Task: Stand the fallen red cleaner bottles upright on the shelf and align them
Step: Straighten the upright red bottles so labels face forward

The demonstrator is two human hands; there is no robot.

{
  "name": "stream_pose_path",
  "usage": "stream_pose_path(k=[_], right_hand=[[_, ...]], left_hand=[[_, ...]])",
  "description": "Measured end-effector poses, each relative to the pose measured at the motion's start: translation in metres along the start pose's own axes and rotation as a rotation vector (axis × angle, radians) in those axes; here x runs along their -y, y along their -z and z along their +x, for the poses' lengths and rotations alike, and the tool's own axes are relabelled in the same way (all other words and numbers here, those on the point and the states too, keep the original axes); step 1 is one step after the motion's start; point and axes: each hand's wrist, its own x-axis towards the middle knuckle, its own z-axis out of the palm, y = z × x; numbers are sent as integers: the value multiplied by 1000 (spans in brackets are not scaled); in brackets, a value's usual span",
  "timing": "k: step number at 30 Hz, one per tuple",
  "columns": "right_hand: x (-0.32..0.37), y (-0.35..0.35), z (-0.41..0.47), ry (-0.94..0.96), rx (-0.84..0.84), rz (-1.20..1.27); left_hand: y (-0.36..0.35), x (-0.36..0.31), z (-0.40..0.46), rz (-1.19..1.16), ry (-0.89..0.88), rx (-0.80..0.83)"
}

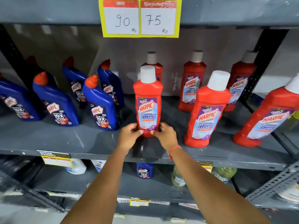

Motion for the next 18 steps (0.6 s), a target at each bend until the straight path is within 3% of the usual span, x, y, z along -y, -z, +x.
stream_pose_path(k=[18], right_hand=[[-5, 5, -35, -17, 19, 45]], left_hand=[[8, 4, -28, 85, 79, 49]])
